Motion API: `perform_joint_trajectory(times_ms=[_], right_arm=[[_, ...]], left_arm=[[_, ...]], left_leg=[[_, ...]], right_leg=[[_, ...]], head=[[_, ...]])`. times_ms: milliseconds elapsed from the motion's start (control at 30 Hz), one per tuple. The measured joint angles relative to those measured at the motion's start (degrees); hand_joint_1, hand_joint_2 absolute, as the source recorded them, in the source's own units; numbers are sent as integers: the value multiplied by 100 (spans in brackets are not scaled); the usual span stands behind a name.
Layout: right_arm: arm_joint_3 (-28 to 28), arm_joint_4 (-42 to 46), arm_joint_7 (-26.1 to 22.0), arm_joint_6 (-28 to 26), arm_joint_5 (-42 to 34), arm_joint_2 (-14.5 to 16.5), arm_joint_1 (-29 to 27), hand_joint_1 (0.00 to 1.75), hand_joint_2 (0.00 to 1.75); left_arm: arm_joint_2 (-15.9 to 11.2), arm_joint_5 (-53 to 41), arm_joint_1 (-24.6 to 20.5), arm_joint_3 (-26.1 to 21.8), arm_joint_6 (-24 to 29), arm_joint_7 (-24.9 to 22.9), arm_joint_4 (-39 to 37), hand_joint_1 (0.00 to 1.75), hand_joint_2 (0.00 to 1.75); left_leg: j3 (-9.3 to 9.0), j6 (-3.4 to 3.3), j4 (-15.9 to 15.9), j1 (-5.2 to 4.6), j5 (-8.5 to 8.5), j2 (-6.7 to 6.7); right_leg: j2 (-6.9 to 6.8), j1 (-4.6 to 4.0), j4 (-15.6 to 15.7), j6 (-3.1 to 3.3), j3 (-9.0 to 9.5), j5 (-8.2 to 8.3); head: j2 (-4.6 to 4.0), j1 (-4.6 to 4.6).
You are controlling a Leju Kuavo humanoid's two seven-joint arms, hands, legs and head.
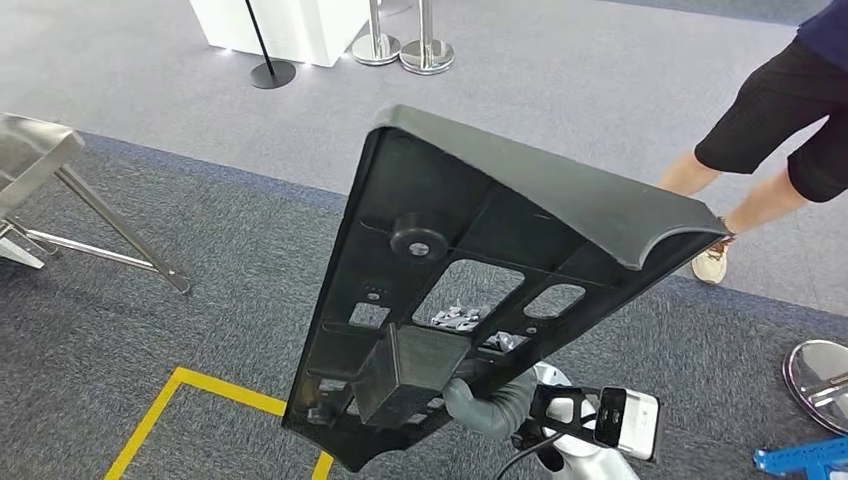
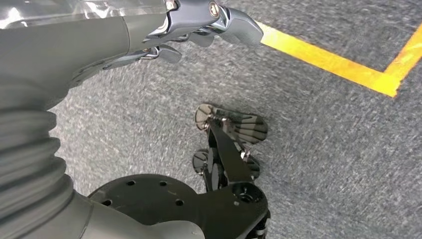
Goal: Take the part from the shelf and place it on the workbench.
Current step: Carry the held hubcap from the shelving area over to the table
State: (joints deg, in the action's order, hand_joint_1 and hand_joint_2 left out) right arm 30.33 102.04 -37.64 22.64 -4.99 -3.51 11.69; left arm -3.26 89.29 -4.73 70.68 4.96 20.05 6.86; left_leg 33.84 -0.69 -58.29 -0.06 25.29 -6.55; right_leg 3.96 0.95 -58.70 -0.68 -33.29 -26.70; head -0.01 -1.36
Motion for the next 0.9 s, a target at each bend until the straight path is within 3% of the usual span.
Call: perform_joint_trajectory(times_ms=[67,133,200,233,267,300,333,367,433,500,567,633,700,767,800,833,900], right_arm=[[-19,1,-1,4,-1,-1,6,175,175],[-32,1,-7,25,-4,-1,8,175,175],[-43,-1,-10,49,-6,-1,2,175,175],[-48,-2,-8,54,-3,-1,-1,175,175],[-49,-4,-2,54,2,-1,-4,175,175],[-50,-4,8,51,8,-1,-4,175,175],[-50,-4,22,45,13,-1,-3,175,175],[-52,-2,35,35,17,-1,-3,175,175],[-64,5,50,19,22,-2,-1,175,175],[-79,9,51,10,26,-2,2,175,175],[-85,9,50,19,21,-3,10,175,175],[-89,9,46,48,5,-2,24,175,175],[-97,7,52,69,-9,-2,30,175,175],[-103,2,77,72,-15,-3,30,175,175],[-104,1,97,67,-17,-2,35,175,175],[-104,2,119,63,-20,-2,48,175,175],[-104,2,164,55,-32,4,103,175,175]], left_arm=[[1,0,26,8,0,0,0,0,175],[11,0,29,16,-2,1,0,0,175],[29,0,9,20,-9,2,0,0,175],[36,0,2,22,-14,2,0,0,175],[40,0,5,25,-22,2,0,0,175],[44,0,12,28,-31,3,0,0,175],[44,0,19,32,-41,4,0,0,175],[44,1,23,35,-50,6,0,0,175],[43,7,9,38,-58,12,0,0,175],[44,14,-5,38,-60,18,0,0,175],[47,17,15,38,-58,19,0,0,175],[66,16,29,39,-54,16,0,0,175],[84,14,12,42,-50,15,0,0,175],[86,10,1,49,-47,15,0,0,175],[87,7,3,54,-48,15,0,0,175],[91,1,6,60,-52,17,0,0,175],[104,-21,4,73,-69,26,0,0,175]], left_leg=[[24,68,7,23,-4,-36],[126,127,-219,19,147,204],[441,181,-888,32,499,509],[629,204,-1273,49,659,572],[759,220,-1538,64,735,600],[784,230,-1595,73,703,616],[689,230,-1415,79,567,643],[490,220,-1041,78,367,706],[94,163,-267,38,95,925],[-27,77,18,-14,61,1007],[-27,-3,49,-17,45,882],[-63,-73,100,9,10,763],[-79,-117,120,20,-13,643],[-76,-131,114,15,-14,503],[-79,-131,109,14,-13,425],[-84,-127,102,16,-11,343],[-86,-104,68,23,4,182]], right_leg=[[-117,-14,41,69,17,26],[-252,-11,107,139,58,46],[-407,-31,131,183,77,39],[-486,-43,130,194,77,31],[-561,-52,130,198,79,22],[-631,-57,129,197,85,12],[-699,-59,128,189,97,1],[-764,-61,128,178,117,-14],[-882,-81,123,138,156,-47],[-988,-104,118,83,176,-72],[-1066,-100,118,18,200,-98],[-877,-76,-77,-39,142,-246],[-563,-55,-730,-65,-166,-582],[-448,-51,-1432,-75,-542,-819],[-436,-48,-1546,-78,-624,-787],[-422,-40,-1436,-76,-600,-649],[-277,-5,-710,-63,-305,-222]], head=[[0,0],[0,-18],[0,-34],[0,-33],[0,-34],[0,-34],[-1,-35],[-1,-36],[0,-32],[0,-27],[1,-26],[1,-19],[0,-6],[0,-2],[0,-1],[0,-1],[-1,2]])
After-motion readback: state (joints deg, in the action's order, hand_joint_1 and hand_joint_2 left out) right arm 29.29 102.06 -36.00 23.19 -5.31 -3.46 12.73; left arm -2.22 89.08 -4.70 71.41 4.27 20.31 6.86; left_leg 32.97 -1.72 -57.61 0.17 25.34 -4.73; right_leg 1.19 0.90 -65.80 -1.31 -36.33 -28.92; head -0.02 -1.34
